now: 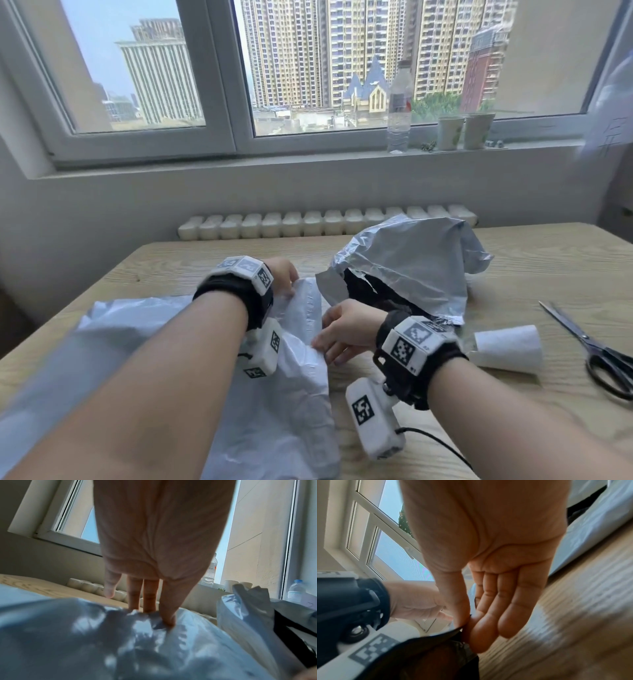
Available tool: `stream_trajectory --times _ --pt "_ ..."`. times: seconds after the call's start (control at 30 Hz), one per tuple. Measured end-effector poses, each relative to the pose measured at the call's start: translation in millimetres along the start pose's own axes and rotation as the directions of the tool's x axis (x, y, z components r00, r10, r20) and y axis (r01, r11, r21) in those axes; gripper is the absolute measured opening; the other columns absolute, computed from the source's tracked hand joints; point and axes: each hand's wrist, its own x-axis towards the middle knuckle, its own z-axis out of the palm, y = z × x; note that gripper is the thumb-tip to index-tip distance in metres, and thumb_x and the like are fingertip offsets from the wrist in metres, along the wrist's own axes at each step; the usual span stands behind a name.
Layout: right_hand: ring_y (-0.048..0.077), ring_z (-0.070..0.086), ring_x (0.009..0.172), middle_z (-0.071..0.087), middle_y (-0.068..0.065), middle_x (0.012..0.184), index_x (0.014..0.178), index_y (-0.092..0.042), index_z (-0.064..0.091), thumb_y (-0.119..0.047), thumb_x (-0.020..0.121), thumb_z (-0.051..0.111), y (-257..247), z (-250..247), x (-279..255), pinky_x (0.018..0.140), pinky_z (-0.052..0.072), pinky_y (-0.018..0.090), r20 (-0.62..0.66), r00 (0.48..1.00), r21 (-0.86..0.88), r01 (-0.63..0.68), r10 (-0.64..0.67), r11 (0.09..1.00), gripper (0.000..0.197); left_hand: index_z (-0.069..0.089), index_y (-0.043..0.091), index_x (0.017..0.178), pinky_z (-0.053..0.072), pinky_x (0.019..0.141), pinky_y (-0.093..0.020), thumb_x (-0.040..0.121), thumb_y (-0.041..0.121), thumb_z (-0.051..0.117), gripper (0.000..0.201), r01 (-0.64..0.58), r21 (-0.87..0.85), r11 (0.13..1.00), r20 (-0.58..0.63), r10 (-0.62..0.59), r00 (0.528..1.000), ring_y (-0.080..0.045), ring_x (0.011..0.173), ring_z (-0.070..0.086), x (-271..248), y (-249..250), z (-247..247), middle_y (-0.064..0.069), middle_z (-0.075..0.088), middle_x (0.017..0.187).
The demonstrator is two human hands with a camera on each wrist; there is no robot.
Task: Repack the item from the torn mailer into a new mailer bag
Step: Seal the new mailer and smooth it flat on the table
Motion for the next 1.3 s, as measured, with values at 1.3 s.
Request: stream_trajectory --times 1.3 --pt "0.017 0.067 0.071 0.069 0.007 0.08 0.088 -0.007 0.065 0.003 0.077 0.073 13 -2 -75 0.058 0.055 0.024 -0.244 0.969 0.396 0.13 -0.033 0.909 0.017 0.071 0.009 0.097 0.038 0.072 -0.024 0.088 0.027 0.065 0.02 -0.119 -0.399 0.909 -0.642 -0.184 0.745 -0.02 0.081 0.056 -158 -29 -116 -0.006 0.063 0.086"
